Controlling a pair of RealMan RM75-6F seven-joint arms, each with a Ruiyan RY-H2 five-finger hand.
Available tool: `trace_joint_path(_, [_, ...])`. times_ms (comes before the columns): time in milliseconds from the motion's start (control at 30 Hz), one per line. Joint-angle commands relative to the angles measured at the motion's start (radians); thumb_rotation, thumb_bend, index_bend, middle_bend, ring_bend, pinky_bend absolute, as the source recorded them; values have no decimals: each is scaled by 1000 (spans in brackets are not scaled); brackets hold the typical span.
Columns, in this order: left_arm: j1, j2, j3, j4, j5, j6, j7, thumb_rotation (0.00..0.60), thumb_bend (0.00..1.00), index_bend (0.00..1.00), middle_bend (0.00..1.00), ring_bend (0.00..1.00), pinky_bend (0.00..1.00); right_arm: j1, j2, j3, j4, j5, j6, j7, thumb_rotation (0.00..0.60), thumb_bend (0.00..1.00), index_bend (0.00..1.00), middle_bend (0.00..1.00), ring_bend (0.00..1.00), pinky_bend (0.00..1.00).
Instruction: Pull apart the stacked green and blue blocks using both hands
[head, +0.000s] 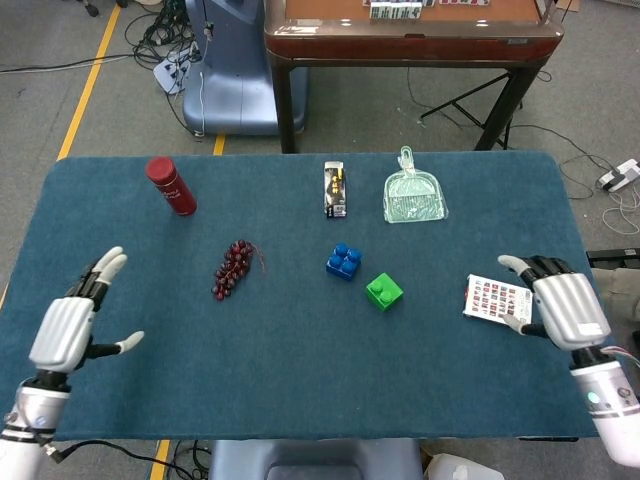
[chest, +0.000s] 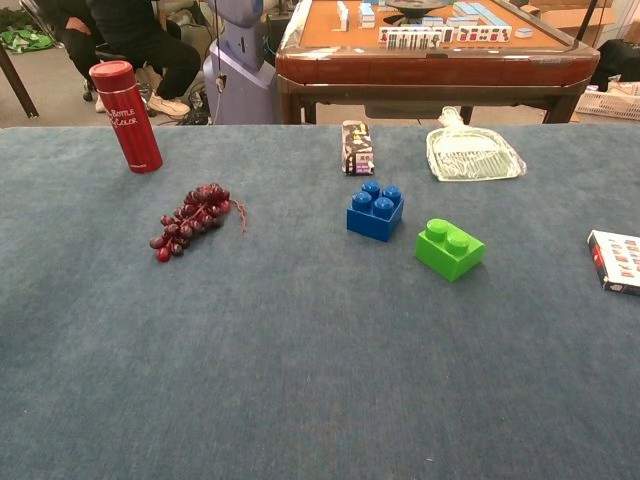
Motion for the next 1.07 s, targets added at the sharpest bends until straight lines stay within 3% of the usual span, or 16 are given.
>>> trace_joint_path(33, [92,46,57,87,73,68,-96,600,163,27,0,0,191,-82,-7,-35,83,-65,68,54,600,16,238,336,252,272])
trace_joint_path(467, [251,-2,88,306,60,125,-178,600,163,42,0,0,190,-249,-81,-49,273,-109,163,194,600,16,237,336,252,272])
trace_joint_path(1067, [305,-24,75,371,108,113,-129,600,164,59,0,0,196,-288,-70,1,282,-126,129,250,600,16,237,336,252,272])
